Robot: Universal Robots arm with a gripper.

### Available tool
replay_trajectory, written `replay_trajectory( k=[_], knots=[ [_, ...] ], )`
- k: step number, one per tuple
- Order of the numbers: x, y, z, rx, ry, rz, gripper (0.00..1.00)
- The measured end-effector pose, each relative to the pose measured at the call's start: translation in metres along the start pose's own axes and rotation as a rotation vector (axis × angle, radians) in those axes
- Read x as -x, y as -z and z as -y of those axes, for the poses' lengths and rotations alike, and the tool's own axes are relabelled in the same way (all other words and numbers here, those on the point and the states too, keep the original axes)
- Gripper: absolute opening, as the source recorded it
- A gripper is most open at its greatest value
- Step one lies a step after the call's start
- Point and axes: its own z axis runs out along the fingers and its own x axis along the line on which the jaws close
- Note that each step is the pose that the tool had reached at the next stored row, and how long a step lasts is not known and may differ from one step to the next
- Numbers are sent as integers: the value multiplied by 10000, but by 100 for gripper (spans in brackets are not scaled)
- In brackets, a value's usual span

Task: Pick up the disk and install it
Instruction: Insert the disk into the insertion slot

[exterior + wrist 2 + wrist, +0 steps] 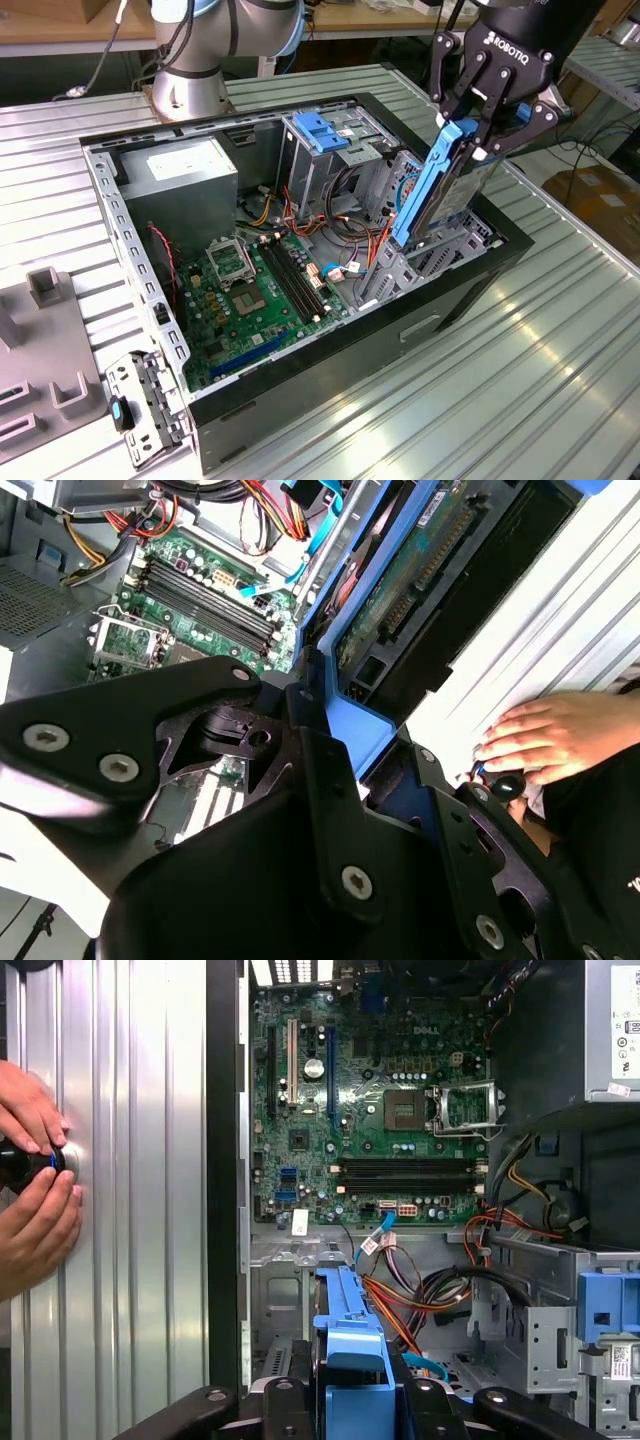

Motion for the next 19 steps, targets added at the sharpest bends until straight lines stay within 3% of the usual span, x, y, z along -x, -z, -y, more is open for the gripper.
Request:
replay_trajectory(
  k=[19],
  knots=[
    [2,-143,11,0,-1,-2,37]
  ],
)
